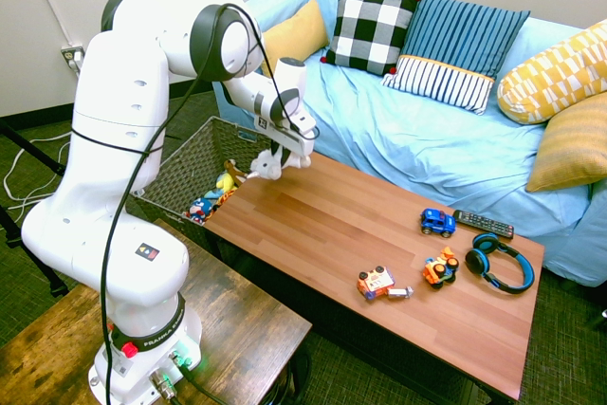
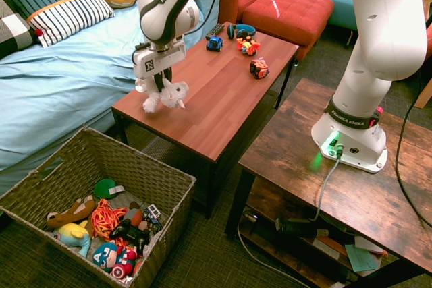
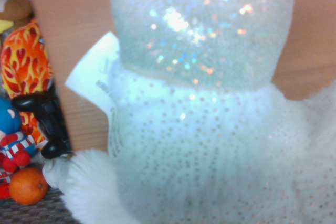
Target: Put the stuffed toy in the basket
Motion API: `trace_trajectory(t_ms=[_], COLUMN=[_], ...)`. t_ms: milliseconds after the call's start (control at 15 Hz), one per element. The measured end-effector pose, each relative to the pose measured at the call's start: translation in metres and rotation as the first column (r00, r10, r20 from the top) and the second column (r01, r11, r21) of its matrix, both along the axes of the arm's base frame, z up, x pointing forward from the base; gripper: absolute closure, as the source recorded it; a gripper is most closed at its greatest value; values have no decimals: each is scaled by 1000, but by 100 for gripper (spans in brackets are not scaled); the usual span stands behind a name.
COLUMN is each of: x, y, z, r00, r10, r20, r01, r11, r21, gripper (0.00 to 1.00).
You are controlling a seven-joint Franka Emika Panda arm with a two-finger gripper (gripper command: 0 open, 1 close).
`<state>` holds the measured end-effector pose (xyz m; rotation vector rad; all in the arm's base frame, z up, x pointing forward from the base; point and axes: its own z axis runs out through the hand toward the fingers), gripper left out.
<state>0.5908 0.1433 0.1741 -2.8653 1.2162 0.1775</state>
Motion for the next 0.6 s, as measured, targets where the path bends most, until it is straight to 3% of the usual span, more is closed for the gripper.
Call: trace_trajectory(t_ms=[267, 600], x=[3, -19], y=[111, 224], z=[29, -22], r00=[990, 964], r10=[137, 262], r20=[28, 48], r01=[-137, -262], r11=[990, 965], r21=[-23, -18], gripper=[100, 100])
